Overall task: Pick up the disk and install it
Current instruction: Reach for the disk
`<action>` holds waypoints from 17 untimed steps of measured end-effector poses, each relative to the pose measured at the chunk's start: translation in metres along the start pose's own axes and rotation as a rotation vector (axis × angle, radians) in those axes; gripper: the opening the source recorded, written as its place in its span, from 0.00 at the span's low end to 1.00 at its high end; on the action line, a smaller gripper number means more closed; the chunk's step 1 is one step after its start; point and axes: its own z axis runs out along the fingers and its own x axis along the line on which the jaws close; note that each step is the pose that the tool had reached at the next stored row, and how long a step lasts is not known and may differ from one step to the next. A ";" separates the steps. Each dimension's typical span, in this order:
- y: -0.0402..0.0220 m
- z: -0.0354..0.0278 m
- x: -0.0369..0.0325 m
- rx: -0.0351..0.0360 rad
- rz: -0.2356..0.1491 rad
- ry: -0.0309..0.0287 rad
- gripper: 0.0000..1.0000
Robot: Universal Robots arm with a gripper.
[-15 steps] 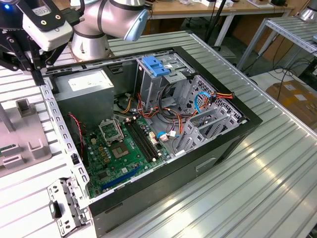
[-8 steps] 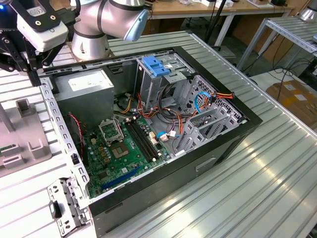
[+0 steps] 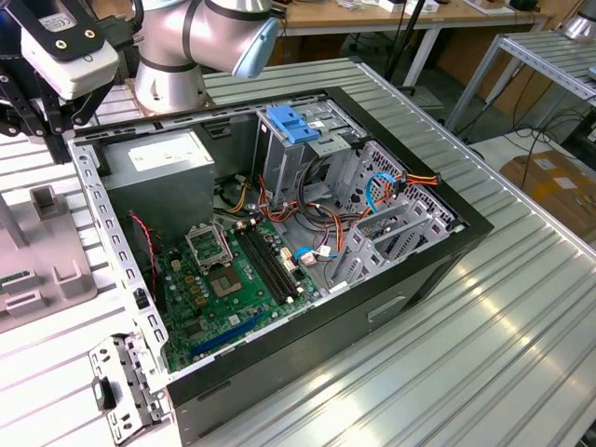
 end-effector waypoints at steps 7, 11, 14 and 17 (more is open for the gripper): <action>-0.0005 0.0002 0.0060 0.0000 0.000 0.0001 0.11; -0.0007 0.0004 0.0094 0.0000 0.000 0.0000 0.11; -0.0009 0.0005 0.0116 0.0000 0.000 0.0000 0.11; -0.0011 0.0008 0.0139 0.0000 0.000 0.0000 0.11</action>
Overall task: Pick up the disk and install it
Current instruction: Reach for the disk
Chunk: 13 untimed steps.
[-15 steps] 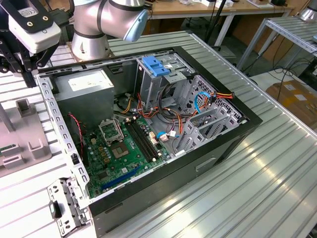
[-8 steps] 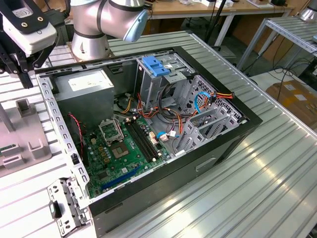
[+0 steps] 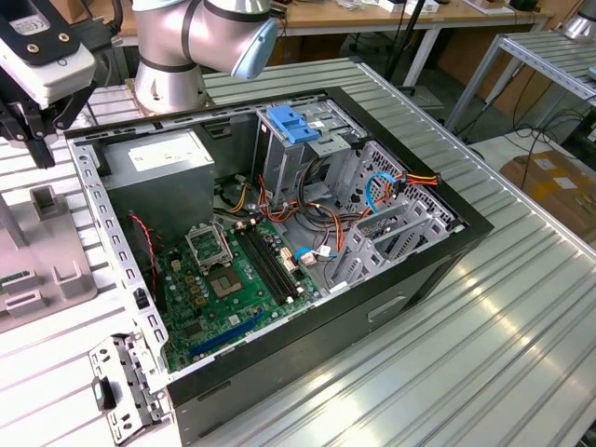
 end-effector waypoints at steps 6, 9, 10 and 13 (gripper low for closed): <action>-0.0005 0.0009 0.0054 0.0000 0.000 0.0000 0.11; -0.0006 0.0012 0.0071 0.0000 0.000 0.0000 0.11; -0.0006 0.0014 0.0075 0.0000 0.000 0.0000 0.11; -0.0008 0.0017 0.0095 0.0000 0.000 0.0000 0.11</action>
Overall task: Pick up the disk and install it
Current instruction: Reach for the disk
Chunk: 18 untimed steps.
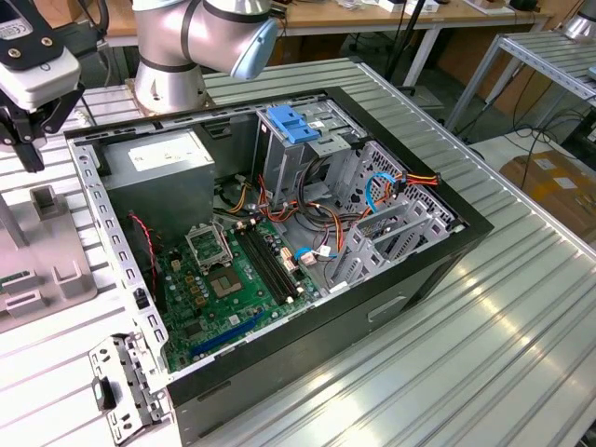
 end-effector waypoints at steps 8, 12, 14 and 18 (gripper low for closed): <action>-0.0003 0.0009 0.0034 0.0000 0.000 0.0000 0.11; -0.0004 0.0014 0.0046 0.0000 0.000 0.0001 0.11; -0.0005 0.0016 0.0053 0.0000 0.000 0.0001 0.11; -0.0006 0.0021 0.0067 0.0000 0.000 0.0000 0.11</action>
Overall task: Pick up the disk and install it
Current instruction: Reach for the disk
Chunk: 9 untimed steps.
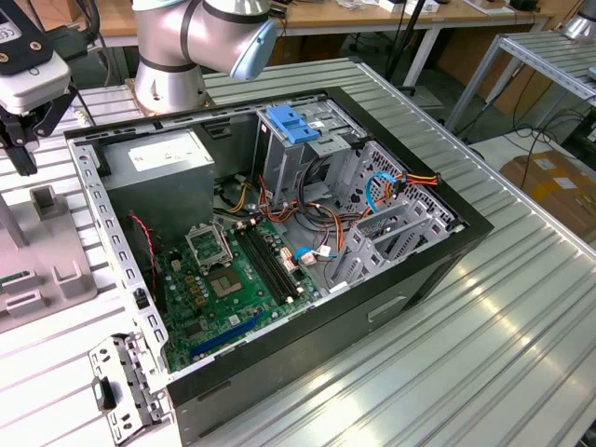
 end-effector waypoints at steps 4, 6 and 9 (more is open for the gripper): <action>-0.0001 0.0005 0.0009 0.0001 0.000 0.0000 0.11; -0.0001 0.0008 0.0015 0.0001 0.000 0.0001 0.11; -0.0001 0.0016 0.0043 0.0001 0.000 0.0001 0.11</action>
